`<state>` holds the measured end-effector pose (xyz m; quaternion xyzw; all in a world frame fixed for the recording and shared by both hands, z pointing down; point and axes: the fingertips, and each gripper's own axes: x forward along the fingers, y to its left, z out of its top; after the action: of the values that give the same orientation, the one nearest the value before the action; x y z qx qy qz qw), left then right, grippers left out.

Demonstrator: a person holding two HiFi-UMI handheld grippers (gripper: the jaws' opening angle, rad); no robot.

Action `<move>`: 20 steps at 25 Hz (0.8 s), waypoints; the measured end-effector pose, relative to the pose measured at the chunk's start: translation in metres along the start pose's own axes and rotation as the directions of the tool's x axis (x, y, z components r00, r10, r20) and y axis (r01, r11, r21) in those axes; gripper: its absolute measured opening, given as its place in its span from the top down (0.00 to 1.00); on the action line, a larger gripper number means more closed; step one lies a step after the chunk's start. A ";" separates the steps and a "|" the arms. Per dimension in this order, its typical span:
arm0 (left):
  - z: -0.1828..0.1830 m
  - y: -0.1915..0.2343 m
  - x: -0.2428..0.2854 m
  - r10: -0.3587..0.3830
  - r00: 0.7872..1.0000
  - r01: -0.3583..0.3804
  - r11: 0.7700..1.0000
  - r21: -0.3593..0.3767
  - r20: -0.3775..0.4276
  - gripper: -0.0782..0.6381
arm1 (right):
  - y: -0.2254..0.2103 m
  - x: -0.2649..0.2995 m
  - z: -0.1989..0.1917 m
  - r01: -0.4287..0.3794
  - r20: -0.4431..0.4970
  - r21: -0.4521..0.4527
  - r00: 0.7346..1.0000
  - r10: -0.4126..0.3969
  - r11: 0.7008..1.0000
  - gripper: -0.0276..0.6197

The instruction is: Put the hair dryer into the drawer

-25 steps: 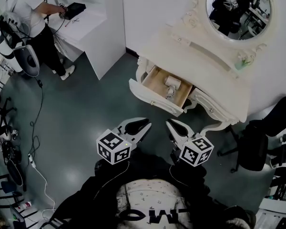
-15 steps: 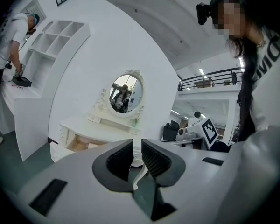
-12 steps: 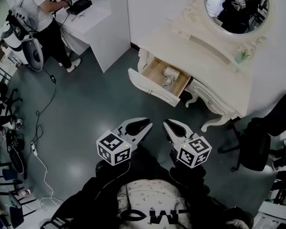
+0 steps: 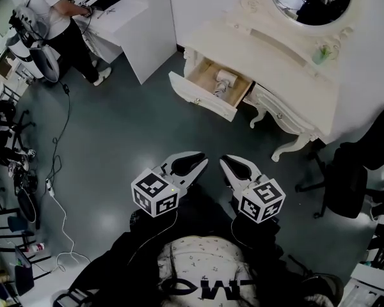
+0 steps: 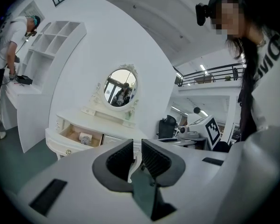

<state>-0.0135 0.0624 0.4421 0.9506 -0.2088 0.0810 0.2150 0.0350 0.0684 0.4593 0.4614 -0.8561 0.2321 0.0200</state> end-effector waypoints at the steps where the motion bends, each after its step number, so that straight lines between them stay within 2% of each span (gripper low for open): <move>1: -0.002 -0.006 0.000 -0.004 1.000 0.004 1.000 0.004 -0.003 0.82 | 0.002 -0.005 -0.002 0.000 0.001 -0.003 1.000 0.000 1.000 0.89; 8: -0.016 -0.038 -0.002 -0.025 0.999 0.026 0.999 0.035 -0.025 0.82 | 0.014 -0.035 -0.016 0.010 0.018 -0.019 1.000 -0.010 1.000 0.89; 20: -0.012 -0.045 0.002 -0.047 0.999 0.048 0.997 0.062 -0.025 0.82 | 0.016 -0.040 -0.019 0.021 0.003 -0.063 1.000 -0.021 0.998 0.89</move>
<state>0.0070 0.1037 0.4370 0.9606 -0.1810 0.0934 0.1892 0.0414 0.1153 0.4604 0.4697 -0.8581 0.2041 0.0359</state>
